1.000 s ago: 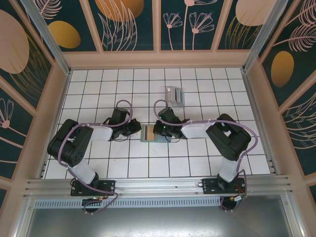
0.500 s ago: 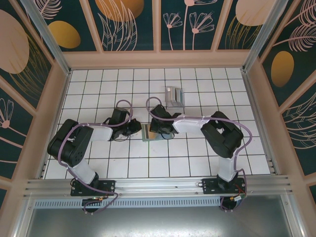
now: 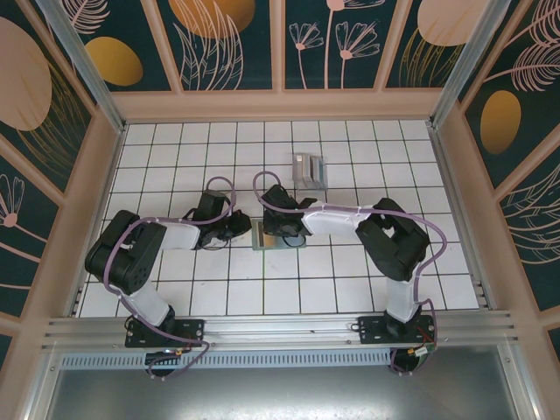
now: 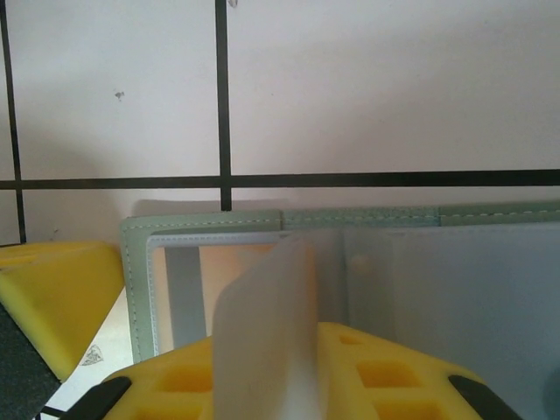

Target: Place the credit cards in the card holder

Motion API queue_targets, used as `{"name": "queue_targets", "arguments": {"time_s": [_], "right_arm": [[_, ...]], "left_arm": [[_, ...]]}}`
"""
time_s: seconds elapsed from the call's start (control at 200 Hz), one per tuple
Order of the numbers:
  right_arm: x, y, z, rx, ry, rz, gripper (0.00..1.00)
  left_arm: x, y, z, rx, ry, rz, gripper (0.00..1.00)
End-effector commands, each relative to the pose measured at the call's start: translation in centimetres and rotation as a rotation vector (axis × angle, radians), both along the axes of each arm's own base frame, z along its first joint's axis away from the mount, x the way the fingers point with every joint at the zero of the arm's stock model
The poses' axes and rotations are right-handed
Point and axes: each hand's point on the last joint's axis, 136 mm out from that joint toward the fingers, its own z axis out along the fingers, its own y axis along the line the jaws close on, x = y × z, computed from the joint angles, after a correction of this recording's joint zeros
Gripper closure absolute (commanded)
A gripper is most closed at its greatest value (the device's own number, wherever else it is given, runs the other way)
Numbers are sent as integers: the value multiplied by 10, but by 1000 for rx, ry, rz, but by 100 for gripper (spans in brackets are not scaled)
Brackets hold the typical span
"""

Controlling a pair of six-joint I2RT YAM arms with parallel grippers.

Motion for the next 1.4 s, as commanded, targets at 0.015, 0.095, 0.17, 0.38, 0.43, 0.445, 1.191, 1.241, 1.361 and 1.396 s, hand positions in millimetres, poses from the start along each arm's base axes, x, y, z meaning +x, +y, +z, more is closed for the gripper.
{"name": "queue_targets", "arguments": {"time_s": [0.015, 0.095, 0.17, 0.38, 0.43, 0.445, 1.191, 1.241, 1.361, 1.396], "right_arm": [[0, 2, 20, 23, -25, 19, 75], [-1, 3, 23, 37, -27, 24, 77], [-1, 2, 26, 40, -37, 29, 86], [1, -4, 20, -9, -47, 31, 91], [1, -6, 15, -26, -44, 34, 91], [1, -6, 14, -31, -43, 35, 91], [10, -10, 2, -83, -25, 35, 88], [11, -11, 6, -82, -34, 31, 89], [11, -14, 12, -75, -40, 29, 89], [12, -16, 13, -77, -41, 28, 89]], "left_arm": [[-6, -1, -13, 8, 32, -10, 87], [-7, 1, -13, 9, 29, -2, 87], [-7, 1, -14, 8, 30, -1, 87], [-8, 0, -13, 3, 31, -5, 87], [-7, -1, -13, 2, 31, -7, 87], [-7, -1, -13, 2, 31, -7, 87], [-11, 2, -14, 0, 28, 2, 88], [-10, 1, -13, -1, 28, -2, 88], [-10, 1, -13, -1, 29, 0, 88], [-10, 2, -14, 0, 29, 1, 88]]}}
